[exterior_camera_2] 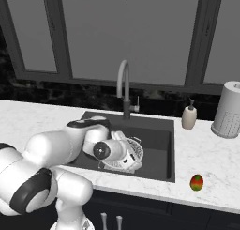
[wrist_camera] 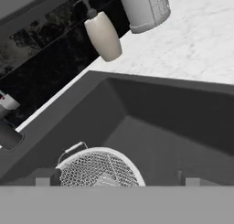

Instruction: Put the colander in the sink, put the mango in the colander, and turn on the sink faucet and pour water over the colander.

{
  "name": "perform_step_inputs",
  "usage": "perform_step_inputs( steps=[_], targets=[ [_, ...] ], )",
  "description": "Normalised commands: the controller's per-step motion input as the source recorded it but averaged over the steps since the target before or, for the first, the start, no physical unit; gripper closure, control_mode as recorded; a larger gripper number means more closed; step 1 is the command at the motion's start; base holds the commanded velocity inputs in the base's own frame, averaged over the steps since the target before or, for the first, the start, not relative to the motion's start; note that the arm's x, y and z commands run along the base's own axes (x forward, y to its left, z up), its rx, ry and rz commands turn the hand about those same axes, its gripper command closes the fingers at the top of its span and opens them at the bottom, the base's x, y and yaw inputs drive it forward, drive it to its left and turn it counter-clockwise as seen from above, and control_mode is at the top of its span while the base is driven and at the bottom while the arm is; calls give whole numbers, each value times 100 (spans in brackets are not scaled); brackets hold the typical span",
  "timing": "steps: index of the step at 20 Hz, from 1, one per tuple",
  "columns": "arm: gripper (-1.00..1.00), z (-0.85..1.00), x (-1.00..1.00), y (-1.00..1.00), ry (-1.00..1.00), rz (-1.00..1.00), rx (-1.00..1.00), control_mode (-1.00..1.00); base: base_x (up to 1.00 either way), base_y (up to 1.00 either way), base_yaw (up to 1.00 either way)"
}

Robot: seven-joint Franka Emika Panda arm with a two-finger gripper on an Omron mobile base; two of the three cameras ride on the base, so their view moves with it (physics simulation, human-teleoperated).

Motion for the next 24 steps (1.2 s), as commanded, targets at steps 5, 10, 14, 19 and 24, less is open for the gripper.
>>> perform_step_inputs(
  steps=[5,10,14,19,24],
  targets=[
    [-100,100,-7,-57,0,0,0,-100,0,0,0],
    [-100,100,-39,-60,9,1,0,-100,0,0,0],
    [-100,100,-50,-49,11,4,0,-100,0,0,0],
    [-100,100,-39,-44,1,5,0,-100,0,0,0],
    [-100,100,-33,-30,7,4,0,-100,0,0,0]
  ],
)
